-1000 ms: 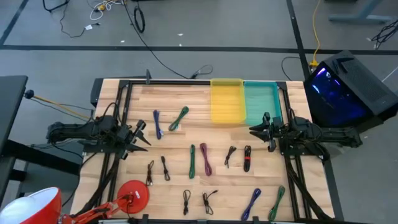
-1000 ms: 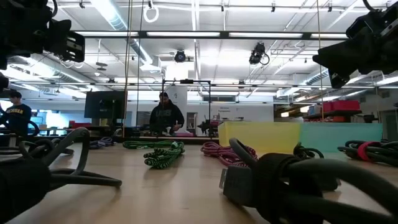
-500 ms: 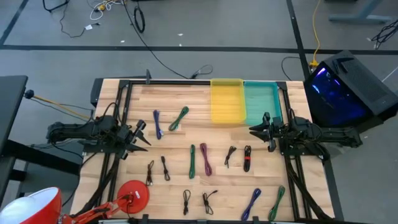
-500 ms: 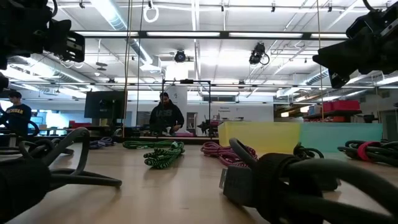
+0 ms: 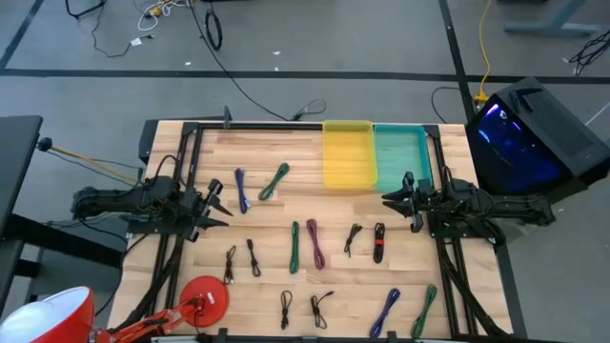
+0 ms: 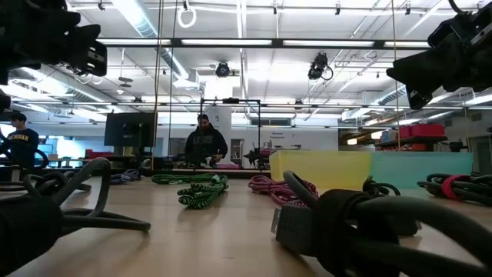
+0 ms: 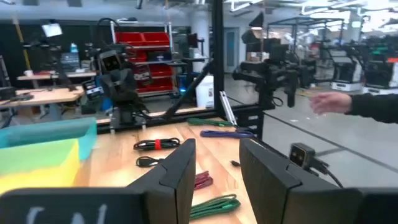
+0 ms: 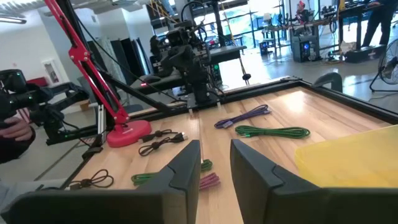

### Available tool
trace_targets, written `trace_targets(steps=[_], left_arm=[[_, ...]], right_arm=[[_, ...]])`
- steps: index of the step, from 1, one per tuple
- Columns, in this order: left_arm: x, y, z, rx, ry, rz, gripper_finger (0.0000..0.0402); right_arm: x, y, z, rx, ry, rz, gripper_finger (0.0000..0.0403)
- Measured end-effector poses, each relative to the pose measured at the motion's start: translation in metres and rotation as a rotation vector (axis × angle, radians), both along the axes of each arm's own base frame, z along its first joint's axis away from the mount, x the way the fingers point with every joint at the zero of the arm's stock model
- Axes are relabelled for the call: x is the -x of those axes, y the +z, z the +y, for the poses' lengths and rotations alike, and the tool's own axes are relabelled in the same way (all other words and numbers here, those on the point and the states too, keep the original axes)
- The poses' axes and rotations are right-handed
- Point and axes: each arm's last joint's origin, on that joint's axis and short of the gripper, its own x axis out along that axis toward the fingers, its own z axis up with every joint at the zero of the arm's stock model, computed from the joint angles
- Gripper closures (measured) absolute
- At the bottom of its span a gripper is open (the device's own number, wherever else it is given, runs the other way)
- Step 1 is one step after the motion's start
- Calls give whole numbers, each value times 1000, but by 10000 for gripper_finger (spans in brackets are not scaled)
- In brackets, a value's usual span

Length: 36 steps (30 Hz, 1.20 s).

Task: Pick & Place USB Port
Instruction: Put the top purple charger cable into the yellow bin

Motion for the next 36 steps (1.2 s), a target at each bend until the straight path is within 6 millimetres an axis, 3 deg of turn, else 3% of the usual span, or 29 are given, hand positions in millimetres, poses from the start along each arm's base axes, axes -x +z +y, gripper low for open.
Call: trace_targets(steps=[10, 15, 24, 30, 36], left_arm=[[-1, 1, 5, 222, 151, 44, 273], [-2, -2, 11, 184, 321, 50, 273], [-4, -7, 33, 220, 764, 344, 273], [-23, -3, 48, 393, 871, 496, 273], [-45, 0, 67, 437, 982, 748, 280]], right_arm=[[0, 0, 0, 0, 0, 0, 311], [0, 4, -1, 17, -36, -39, 311], [3, 22, -4, 12, -131, -226, 311], [8, 33, -9, -39, -325, -345, 311], [6, 28, -8, -193, -242, -317, 311]])
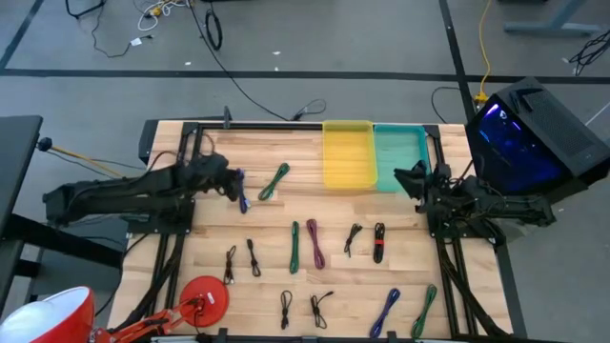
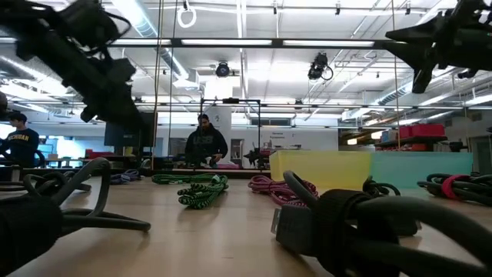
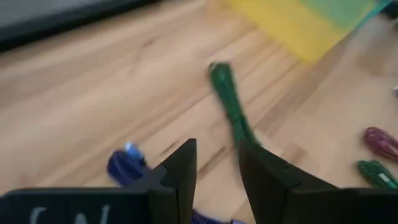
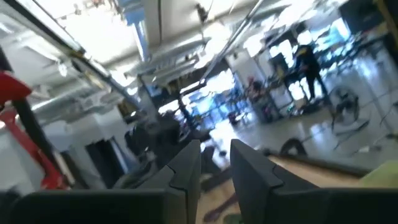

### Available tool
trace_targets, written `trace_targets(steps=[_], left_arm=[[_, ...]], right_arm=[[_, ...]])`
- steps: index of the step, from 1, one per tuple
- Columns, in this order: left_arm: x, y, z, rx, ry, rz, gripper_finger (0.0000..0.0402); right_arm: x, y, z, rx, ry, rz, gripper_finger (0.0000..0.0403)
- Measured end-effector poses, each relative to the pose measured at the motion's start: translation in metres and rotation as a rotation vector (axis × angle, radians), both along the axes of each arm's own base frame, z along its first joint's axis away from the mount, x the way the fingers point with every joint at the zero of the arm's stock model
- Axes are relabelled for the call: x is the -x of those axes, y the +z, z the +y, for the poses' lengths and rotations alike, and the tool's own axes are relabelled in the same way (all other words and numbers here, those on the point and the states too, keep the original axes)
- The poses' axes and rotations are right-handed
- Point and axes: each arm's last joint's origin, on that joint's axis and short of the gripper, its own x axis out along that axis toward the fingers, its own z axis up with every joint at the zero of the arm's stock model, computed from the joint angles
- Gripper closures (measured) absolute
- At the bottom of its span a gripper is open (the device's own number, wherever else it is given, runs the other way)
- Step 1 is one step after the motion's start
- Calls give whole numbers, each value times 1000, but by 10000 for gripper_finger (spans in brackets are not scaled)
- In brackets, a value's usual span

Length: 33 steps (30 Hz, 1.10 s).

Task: Pick & Place USB Port
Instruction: Put the top purple charger cable into the yellow bin

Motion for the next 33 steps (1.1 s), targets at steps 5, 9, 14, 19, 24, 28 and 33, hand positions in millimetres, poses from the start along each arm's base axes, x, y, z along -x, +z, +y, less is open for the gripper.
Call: trace_targets(steps=[5, 9, 14, 19, 24, 28, 33], left_arm=[[-18, -5, 10, 187, 9, 124, 292], [-26, -17, 15, 259, 0, 205, 295], [-29, -26, 23, 328, 18, 269, 286], [-31, -23, 28, 339, 38, 275, 259], [-26, -25, 33, 336, 90, 312, 244], [-23, -25, 35, 358, 130, 317, 245], [-25, -29, 36, 389, 167, 308, 247]], right_arm=[[-2, -7, 1, 5, 28, 71, 311], [-3, -9, 2, 29, 79, 98, 311], [-3, -8, 3, 77, 80, 97, 311], [-3, -8, 3, 82, 79, 100, 311], [-3, -8, 3, 108, 81, 108, 311], [-3, -8, 3, 128, 94, 112, 311], [-3, -8, 3, 129, 94, 113, 311]])
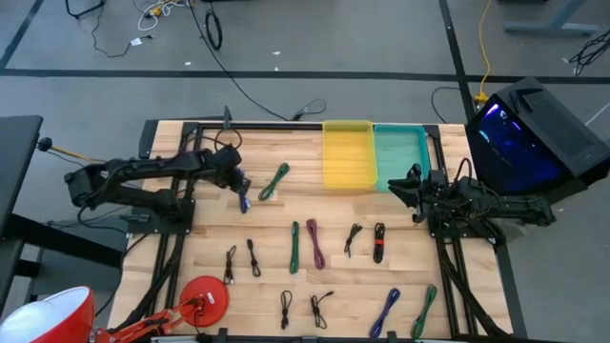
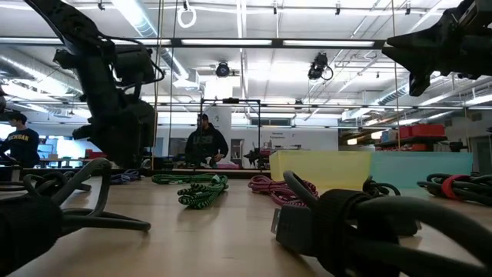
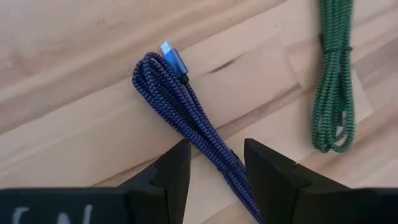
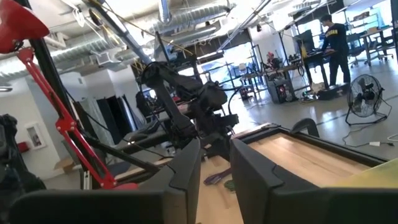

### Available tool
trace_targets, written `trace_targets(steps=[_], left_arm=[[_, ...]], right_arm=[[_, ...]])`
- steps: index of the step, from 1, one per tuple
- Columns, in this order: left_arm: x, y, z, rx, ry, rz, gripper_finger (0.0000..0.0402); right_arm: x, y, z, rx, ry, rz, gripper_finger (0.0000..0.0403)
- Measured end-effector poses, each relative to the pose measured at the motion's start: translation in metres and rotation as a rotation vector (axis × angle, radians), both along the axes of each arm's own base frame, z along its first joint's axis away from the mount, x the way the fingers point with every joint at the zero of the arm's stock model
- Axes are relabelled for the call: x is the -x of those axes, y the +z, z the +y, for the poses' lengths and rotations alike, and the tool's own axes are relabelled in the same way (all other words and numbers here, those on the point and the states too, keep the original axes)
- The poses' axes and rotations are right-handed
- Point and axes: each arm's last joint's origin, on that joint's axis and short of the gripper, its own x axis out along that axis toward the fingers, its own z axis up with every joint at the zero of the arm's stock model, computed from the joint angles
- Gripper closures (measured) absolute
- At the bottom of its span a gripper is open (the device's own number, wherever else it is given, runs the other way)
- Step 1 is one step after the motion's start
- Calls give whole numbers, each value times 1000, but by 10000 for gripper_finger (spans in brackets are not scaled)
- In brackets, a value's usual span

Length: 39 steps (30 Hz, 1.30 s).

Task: Pick & Place USB Port
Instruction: Put the top purple charger cable into the yellow bin

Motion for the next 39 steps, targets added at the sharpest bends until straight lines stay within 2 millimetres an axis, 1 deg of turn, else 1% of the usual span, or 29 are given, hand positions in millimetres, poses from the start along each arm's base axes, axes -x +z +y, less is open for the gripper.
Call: trace_targets(steps=[5, 8, 14, 16, 18, 19, 22, 23, 27, 30, 31, 32, 34, 37, 39], left_arm=[[-5, -16, 2, 69, 15, 52, 247], [-11, -24, 5, 80, 16, 61, 247], [-19, -31, 9, 72, 13, 21, 248], [-18, -31, 10, 76, 15, 31, 255], [-15, -33, 9, 92, 21, 70, 276], [-14, -33, 8, 95, 22, 84, 294], [-12, -34, 7, 98, -5, 109, 369], [-12, -33, 7, 94, -14, 109, 380], [-14, -32, 9, 58, -46, 103, 381], [-19, -18, 10, 12, -97, 69, 382], [-23, -9, 10, -20, -123, 31, 383], [-30, 5, 12, -70, -140, -34, 383], [-37, 33, 14, -163, -188, -145, 383], [-45, 65, 11, -258, -276, -293, 383], [-50, 93, 7, -343, -346, -453, 383]], right_arm=[[0, 0, 0, 2, 4, 4, 311], [0, -1, 1, 7, 30, 4, 311], [0, -1, 1, 19, 46, 14, 311], [0, -1, 1, 19, 46, 13, 311], [0, -1, 1, 19, 46, 13, 311], [0, -1, 1, 19, 46, 13, 311], [0, -1, 1, 19, 46, 13, 311], [0, -1, 1, 18, 45, 13, 311], [0, -2, 1, 12, 18, 19, 311], [-1, -3, 0, 11, 12, 31, 311], [-1, -4, 0, 11, 12, 37, 311], [-1, -4, 0, 10, 11, 43, 311], [-1, -5, 0, 2, 0, 49, 311], [-1, -6, -1, -10, -32, 56, 311], [-1, -5, -2, -8, -59, 55, 311]])
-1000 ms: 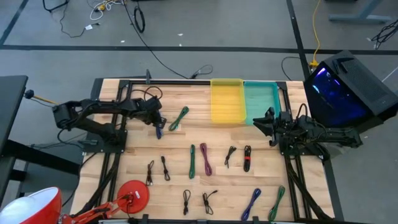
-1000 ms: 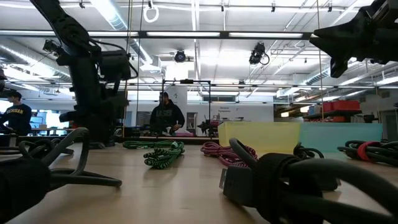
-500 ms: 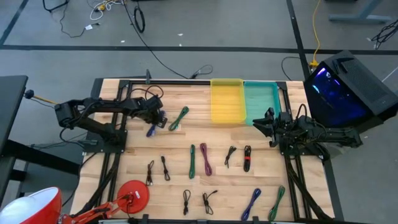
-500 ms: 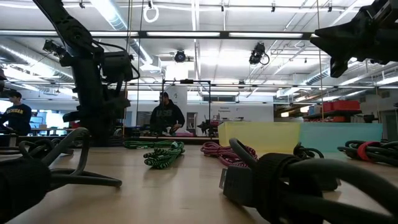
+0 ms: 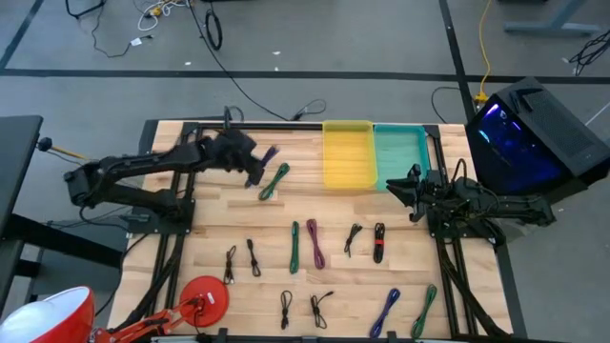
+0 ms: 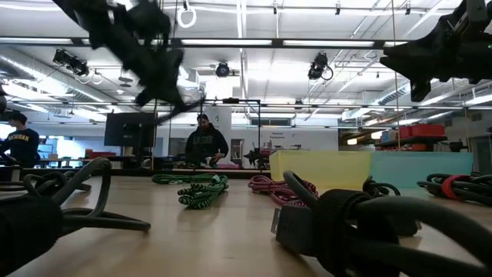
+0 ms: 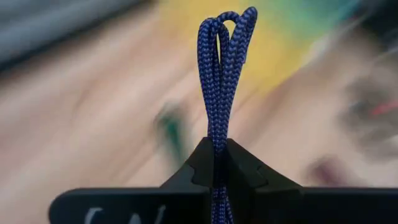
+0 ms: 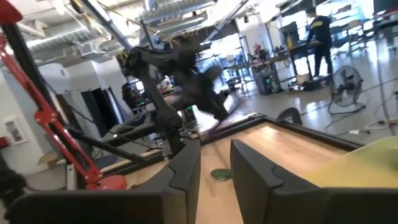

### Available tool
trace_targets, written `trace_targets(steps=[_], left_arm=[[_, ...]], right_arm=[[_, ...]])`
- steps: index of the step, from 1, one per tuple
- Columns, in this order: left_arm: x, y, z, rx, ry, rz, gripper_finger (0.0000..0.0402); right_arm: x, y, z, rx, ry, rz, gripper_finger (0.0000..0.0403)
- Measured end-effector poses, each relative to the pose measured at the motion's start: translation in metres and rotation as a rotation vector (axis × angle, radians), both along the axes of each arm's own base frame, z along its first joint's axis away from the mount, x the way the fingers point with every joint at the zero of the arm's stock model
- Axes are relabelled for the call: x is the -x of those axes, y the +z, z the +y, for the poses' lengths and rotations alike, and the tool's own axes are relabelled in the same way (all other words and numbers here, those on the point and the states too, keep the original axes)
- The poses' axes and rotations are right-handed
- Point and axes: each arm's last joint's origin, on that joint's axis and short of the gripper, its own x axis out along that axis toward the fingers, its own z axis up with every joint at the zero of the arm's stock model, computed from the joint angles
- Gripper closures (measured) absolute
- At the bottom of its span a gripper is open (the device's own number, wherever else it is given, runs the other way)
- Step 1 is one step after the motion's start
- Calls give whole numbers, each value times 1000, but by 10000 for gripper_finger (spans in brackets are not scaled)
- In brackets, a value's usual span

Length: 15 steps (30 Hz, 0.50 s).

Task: Pick & Place USB Port
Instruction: Put the top purple charger cable into the yellow bin

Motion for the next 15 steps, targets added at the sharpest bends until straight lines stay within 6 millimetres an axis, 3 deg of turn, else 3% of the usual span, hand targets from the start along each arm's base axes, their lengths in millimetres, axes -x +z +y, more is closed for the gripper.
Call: trace_targets(steps=[2, 7, 11, 15], left_arm=[[-4, 21, -6, -74, -101, -139, 383], [-20, 46, -29, -196, -316, -403, 383], [-36, 46, -44, -279, -366, -465, 383], [-53, 42, -54, -322, -391, -526, 383]], right_arm=[[0, 0, -1, -7, -42, -1, 311], [-2, 9, 0, -62, 17, -96, 311], [-8, 18, 1, -38, 66, -173, 311], [-24, 30, 1, 8, 41, -112, 311]])
